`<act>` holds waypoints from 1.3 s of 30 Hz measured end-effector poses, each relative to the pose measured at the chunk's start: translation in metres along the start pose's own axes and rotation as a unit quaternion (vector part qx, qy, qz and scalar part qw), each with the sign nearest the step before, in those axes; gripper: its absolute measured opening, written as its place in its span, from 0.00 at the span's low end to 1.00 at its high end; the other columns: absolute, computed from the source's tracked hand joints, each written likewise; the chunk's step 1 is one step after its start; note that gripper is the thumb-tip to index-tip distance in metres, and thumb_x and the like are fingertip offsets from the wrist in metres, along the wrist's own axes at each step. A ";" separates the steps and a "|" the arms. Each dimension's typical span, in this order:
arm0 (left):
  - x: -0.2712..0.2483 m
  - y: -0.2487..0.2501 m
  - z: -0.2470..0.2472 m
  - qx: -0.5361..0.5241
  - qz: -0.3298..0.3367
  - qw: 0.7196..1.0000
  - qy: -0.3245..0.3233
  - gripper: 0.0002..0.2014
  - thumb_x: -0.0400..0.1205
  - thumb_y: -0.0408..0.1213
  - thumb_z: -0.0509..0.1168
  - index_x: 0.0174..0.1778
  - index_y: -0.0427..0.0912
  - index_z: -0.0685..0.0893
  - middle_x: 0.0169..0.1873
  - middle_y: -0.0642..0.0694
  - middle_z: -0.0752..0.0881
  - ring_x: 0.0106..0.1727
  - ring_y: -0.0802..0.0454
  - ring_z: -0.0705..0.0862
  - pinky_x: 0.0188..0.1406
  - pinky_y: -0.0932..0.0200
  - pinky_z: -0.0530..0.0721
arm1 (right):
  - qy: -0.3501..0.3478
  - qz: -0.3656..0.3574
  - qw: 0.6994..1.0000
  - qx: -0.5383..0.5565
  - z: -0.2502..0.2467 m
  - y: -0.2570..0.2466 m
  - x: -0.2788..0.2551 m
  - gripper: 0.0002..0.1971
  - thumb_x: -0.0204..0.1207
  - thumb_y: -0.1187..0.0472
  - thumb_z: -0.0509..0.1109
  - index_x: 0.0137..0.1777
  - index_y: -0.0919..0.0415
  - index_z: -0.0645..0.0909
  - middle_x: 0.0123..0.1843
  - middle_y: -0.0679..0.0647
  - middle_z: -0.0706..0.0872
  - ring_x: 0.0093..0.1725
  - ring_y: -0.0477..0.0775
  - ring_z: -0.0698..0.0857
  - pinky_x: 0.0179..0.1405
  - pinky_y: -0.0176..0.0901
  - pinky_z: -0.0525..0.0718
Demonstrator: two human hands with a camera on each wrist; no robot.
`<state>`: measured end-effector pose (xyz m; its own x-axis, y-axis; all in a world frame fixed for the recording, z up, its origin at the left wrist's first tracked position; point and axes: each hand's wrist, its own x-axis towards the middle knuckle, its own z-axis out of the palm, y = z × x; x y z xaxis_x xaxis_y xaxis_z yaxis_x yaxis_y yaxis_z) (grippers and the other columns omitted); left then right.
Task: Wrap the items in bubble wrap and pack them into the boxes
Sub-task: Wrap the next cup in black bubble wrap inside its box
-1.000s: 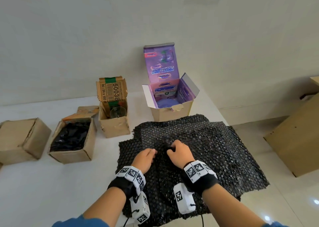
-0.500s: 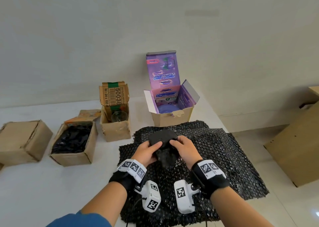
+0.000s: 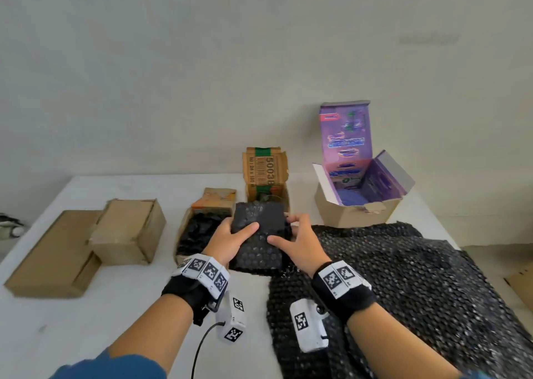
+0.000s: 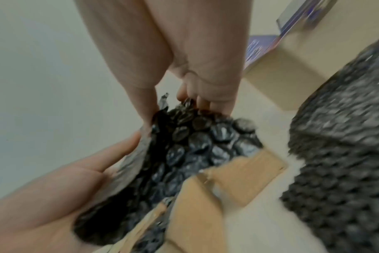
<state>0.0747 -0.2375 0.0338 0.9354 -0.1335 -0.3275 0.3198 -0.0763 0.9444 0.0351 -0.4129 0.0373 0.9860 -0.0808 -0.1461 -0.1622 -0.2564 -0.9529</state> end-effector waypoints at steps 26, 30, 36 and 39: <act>0.047 -0.014 -0.153 0.706 0.262 0.653 -0.081 0.36 0.79 0.64 0.54 0.80 0.48 0.62 0.76 0.50 0.63 0.78 0.49 0.56 0.78 0.45 0.47 | -0.139 -0.059 0.850 -0.504 0.136 -0.045 0.050 0.42 0.74 0.58 0.74 0.83 0.61 0.54 0.73 0.56 0.61 0.71 0.58 0.69 0.73 0.43 0.71; 0.054 -0.012 -0.148 0.739 0.242 0.622 -0.088 0.40 0.78 0.67 0.53 0.81 0.45 0.58 0.75 0.48 0.66 0.79 0.48 0.56 0.78 0.39 0.40 | -0.155 -0.040 0.787 -0.596 0.152 -0.045 0.062 0.39 0.73 0.59 0.74 0.79 0.69 0.58 0.72 0.63 0.65 0.70 0.63 0.70 0.67 0.48 0.73; 0.057 -0.006 -0.145 0.765 0.240 0.590 -0.097 0.42 0.76 0.70 0.51 0.77 0.41 0.65 0.72 0.45 0.70 0.78 0.44 0.57 0.77 0.36 0.35 | -0.137 -0.036 0.723 -0.676 0.156 -0.040 0.067 0.37 0.74 0.49 0.72 0.77 0.65 0.63 0.74 0.61 0.66 0.72 0.63 0.66 0.70 0.56 0.67; 0.055 -0.001 -0.143 0.747 0.261 0.598 -0.125 0.41 0.78 0.66 0.55 0.80 0.39 0.60 0.79 0.45 0.58 0.82 0.46 0.48 0.79 0.36 0.35 | -0.111 -0.067 0.720 -0.682 0.150 -0.040 0.066 0.39 0.70 0.45 0.74 0.75 0.65 0.67 0.73 0.61 0.65 0.72 0.63 0.65 0.71 0.57 0.67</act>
<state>0.1474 -0.1039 0.0192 0.7372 -0.6541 -0.1692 -0.6731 -0.7329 -0.0995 0.1123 -0.2637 0.0257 0.9539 0.1488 -0.2606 0.1953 -0.9672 0.1626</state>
